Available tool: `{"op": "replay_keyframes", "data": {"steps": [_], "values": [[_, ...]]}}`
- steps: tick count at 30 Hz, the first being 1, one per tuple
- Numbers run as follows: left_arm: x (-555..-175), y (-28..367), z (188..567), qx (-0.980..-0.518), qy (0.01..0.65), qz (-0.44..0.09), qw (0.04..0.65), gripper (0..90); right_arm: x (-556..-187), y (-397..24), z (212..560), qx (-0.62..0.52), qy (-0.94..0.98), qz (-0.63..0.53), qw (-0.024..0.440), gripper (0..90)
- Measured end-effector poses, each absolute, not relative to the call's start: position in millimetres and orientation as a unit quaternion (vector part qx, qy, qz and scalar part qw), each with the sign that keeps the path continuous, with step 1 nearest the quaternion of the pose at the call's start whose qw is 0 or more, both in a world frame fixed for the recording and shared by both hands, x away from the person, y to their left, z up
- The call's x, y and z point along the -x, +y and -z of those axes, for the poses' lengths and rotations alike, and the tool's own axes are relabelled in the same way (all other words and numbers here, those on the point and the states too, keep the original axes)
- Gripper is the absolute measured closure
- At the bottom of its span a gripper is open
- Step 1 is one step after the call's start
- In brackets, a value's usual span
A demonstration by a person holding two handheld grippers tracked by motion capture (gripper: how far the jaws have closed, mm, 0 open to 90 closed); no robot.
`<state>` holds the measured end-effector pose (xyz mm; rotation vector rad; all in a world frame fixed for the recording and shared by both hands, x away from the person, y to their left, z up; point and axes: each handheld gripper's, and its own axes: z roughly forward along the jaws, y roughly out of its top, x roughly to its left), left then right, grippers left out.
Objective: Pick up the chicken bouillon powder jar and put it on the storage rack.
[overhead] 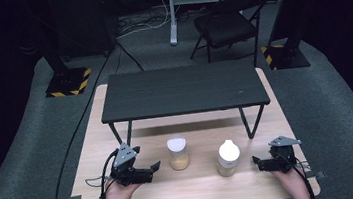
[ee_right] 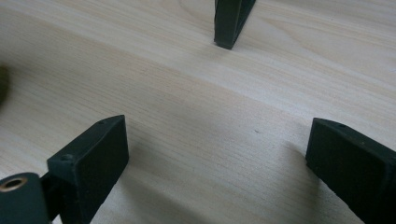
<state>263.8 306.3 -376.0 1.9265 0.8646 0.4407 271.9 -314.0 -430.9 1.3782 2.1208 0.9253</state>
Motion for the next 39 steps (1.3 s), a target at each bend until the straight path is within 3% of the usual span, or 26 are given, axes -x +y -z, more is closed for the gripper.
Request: {"op": "replay_keyframes", "data": {"steps": [21, 39], "values": [[-283, 275, 363, -0.799, 0.327, -0.163, 0.478, 7.8, -272, -314, 431, -0.5, 0.767, -0.335, 0.223, 5.0], [-297, 246, 374, -0.805, 0.327, -0.159, 0.469, 9.6, -272, -314, 431, -0.499, 0.767, -0.335, 0.223, 5.0]]}}
